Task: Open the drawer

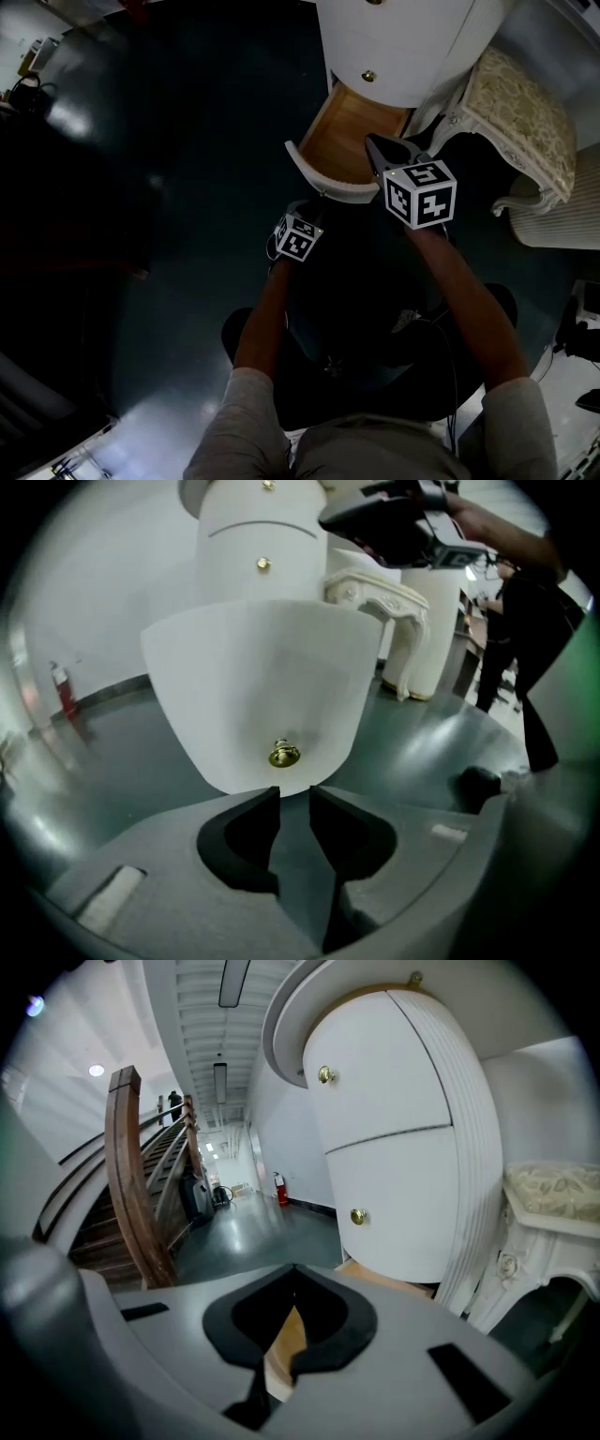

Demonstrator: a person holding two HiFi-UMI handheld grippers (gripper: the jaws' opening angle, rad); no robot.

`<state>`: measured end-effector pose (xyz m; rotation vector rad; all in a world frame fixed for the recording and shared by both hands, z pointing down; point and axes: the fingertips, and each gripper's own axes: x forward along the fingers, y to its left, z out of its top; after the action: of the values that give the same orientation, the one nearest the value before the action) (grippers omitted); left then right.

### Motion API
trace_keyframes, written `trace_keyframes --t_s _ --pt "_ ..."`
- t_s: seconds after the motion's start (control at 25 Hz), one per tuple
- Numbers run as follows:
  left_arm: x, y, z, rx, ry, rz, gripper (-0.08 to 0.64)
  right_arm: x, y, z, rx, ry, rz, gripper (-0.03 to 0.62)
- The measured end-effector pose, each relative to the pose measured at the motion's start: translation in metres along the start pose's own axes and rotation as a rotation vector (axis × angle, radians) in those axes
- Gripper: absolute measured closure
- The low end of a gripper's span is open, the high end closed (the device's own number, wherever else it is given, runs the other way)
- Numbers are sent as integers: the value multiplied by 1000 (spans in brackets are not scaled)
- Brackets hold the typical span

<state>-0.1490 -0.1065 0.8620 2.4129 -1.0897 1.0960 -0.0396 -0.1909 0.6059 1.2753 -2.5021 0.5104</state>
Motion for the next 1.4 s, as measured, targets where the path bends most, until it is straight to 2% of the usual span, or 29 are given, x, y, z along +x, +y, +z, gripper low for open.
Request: trace_keyframes --t_s 0.08,0.12,0.28,0.44,0.56,0.64,0.72,0.96,1.08,1.24,1.4 --pt "-10 7 11 82 25 20 457 2 0 -2 -16 15 9 577" --pt "-18 14 22 74 4 42 457 3 1 -3 -16 23 13 577" --pt "-54 55 72 -92 -162 131 457 6 3 -10 -19 43 26 577" --pt "-84 78 100 -205 -305 169 457 12 5 -15 -36 62 40 577" --pt "-106 75 132 -219 -467 165 459 14 7 -12 -33 61 63 577" --pt "-106 63 149 -198 -523 131 462 15 7 -7 -23 49 74 577" --pt "-96 52 158 -168 -521 113 462 16 6 -6 -17 43 75 577" --pt "-63 39 149 -122 -425 88 462 21 4 -1 52 28 94 577" --pt "-56 35 142 -96 -399 72 463 22 1 7 68 21 64 577" --pt "-56 37 143 -102 -393 101 465 8 18 25 185 0 60 577" --pt "-55 42 145 -72 -321 118 480 -10 37 37 173 -18 20 577"
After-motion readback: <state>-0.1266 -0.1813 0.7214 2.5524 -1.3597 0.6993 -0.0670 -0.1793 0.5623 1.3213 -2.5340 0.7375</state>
